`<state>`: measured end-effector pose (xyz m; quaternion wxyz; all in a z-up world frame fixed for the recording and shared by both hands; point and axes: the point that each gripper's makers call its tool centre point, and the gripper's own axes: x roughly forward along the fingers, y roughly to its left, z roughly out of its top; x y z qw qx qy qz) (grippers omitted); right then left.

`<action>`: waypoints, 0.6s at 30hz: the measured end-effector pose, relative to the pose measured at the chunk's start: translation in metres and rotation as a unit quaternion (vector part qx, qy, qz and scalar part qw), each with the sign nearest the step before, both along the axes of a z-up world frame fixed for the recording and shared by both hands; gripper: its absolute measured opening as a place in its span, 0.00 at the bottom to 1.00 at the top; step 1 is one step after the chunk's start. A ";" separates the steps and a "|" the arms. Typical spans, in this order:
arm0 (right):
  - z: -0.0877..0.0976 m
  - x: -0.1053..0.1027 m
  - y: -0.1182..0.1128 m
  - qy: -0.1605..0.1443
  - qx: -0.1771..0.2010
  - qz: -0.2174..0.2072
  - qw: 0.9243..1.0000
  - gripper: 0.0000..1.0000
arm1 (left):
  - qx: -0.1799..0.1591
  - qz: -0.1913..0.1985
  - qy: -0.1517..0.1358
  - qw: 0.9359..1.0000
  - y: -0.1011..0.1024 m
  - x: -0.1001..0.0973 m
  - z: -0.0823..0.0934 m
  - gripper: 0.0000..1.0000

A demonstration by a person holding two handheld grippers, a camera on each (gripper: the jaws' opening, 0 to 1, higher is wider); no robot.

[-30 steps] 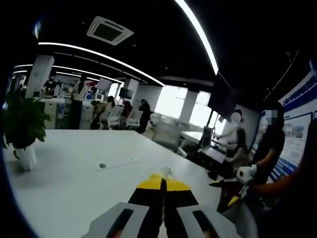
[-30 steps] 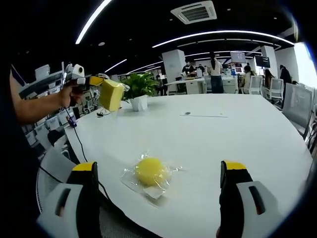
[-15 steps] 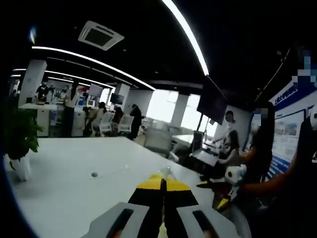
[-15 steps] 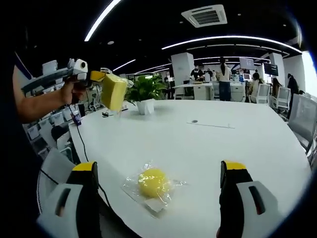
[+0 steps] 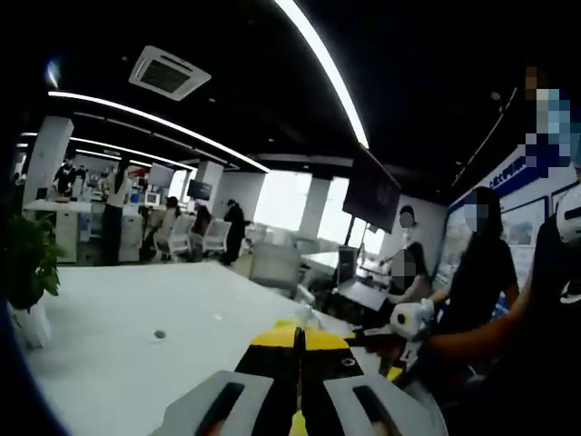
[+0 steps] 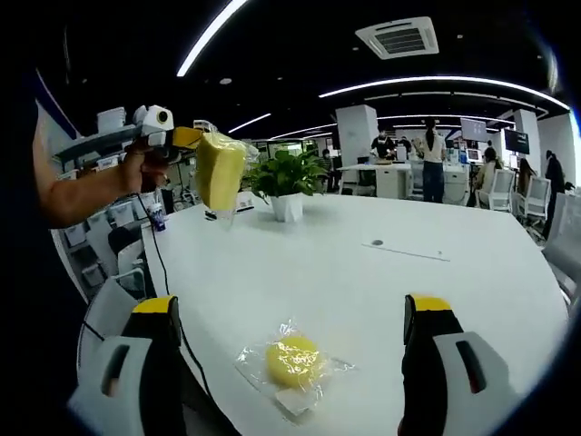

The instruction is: Compare the silicone blocks by pressing each to a similar depth, holding the contact briefly, and releasing to observe deformation and rebound differences across the visible hardness samples.

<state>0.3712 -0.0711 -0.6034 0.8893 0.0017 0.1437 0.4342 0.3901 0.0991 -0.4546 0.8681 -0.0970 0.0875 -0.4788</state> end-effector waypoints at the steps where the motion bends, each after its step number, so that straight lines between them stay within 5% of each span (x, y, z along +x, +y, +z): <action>1: 0.002 0.001 0.003 -0.002 0.001 0.005 1.000 0.96 | -0.002 -0.001 0.000 1.000 -0.001 -0.001 0.001 0.00; 18: 0.055 0.006 0.047 -0.016 0.069 0.071 0.995 0.96 | -0.014 -0.028 0.001 1.000 -0.013 -0.018 0.008 0.00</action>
